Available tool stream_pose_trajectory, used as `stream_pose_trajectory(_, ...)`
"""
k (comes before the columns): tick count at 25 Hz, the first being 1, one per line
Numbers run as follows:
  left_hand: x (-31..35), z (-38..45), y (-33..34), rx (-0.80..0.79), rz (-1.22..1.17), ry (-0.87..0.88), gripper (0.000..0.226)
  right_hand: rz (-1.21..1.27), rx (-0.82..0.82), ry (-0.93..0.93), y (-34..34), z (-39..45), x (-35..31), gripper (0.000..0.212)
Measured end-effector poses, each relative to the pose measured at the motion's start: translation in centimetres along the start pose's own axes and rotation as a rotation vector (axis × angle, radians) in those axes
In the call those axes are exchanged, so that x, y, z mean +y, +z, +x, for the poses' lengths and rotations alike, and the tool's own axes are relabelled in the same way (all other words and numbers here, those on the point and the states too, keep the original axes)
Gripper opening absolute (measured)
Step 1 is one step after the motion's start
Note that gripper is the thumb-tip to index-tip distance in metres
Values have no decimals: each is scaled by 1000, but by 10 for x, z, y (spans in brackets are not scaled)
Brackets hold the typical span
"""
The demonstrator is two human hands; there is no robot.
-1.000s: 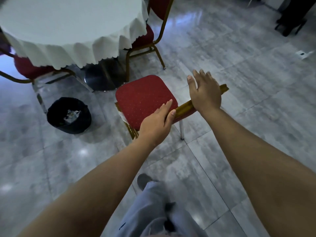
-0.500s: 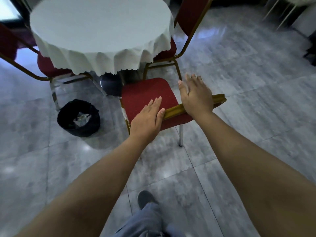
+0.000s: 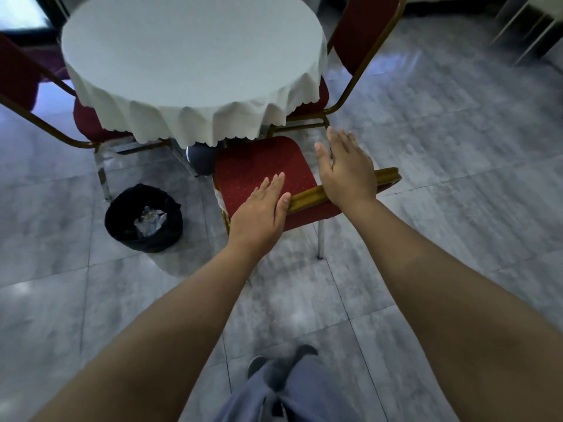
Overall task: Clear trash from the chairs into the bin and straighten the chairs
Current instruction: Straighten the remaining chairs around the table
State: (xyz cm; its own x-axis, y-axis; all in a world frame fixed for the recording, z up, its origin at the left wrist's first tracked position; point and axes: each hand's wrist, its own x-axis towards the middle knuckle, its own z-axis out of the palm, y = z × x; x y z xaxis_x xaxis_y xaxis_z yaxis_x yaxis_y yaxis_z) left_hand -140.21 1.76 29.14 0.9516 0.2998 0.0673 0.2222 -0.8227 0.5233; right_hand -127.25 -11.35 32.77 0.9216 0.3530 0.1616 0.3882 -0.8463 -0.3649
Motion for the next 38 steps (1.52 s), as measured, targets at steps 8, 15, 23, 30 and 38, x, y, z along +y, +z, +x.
stream_pose_trajectory(8, -16, 58, -8, 16, 10, -119, 51, 11, -56, -69, 11, 63, -19, 64)
stream_pose_trajectory(15, -35, 108, -13, 138, 27, -187, 50, -2, -78, -133, 28, 112, -38, 66)
stream_pose_trajectory(23, -63, 146, -17, 145, 82, -200, 54, -61, -112, -132, 41, 146, -56, 70)
stream_pose_trajectory(30, -81, 159, -23, 116, 74, -152, 54, -82, -107, -123, 46, 159, -67, 70)
stream_pose_trajectory(38, -83, 161, -29, 23, 67, -148, 57, -121, -146, -126, 47, 160, -67, 70)
